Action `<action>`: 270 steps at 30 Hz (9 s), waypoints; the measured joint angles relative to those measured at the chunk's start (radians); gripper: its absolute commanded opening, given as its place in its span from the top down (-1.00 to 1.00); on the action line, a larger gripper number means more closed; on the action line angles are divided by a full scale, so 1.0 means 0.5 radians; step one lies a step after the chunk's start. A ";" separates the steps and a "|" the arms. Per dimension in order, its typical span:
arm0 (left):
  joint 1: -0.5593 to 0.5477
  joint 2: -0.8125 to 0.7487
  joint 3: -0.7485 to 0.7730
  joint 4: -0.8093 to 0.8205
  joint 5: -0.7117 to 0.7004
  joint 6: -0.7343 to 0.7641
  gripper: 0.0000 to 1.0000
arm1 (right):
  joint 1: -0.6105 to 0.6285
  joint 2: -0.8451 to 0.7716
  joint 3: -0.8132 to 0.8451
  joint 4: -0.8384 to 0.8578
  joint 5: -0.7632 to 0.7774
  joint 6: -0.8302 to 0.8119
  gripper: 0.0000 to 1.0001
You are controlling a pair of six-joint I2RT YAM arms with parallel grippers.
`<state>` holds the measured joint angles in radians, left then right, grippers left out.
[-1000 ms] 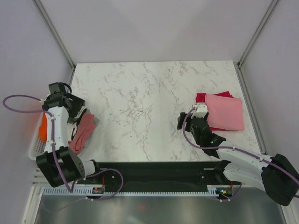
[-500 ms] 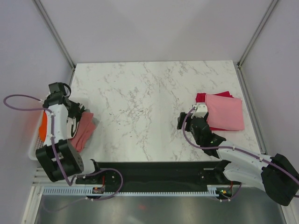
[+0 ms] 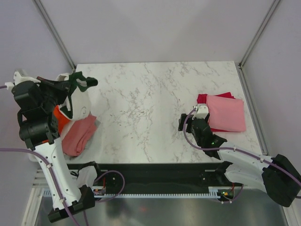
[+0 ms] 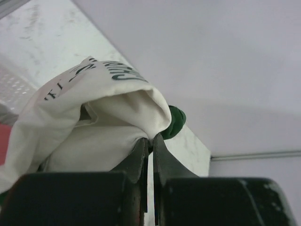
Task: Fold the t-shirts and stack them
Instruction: Grab the tshirt from the pile, then move the tshirt to the center of the board, then flatten the tshirt out
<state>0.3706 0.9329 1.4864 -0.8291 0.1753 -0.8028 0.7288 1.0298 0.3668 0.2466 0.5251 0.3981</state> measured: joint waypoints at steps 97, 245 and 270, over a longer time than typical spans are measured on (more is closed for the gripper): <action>-1.383 0.069 -2.139 1.942 -0.085 0.233 -0.64 | -1.125 0.211 0.475 -0.710 -0.833 0.169 -0.23; -0.867 -0.409 -1.830 0.737 -1.111 -0.355 0.79 | -0.563 0.584 0.399 -0.889 -0.673 0.407 0.03; -1.511 -0.047 -1.351 0.726 -0.818 0.018 -0.99 | 0.335 0.545 0.401 -0.888 -0.669 0.722 -0.43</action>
<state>-0.3847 0.9092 0.8108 -0.4660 -0.2337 -0.7937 0.8963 1.3022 0.5671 -0.1974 0.1905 0.7589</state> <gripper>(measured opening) 0.993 0.709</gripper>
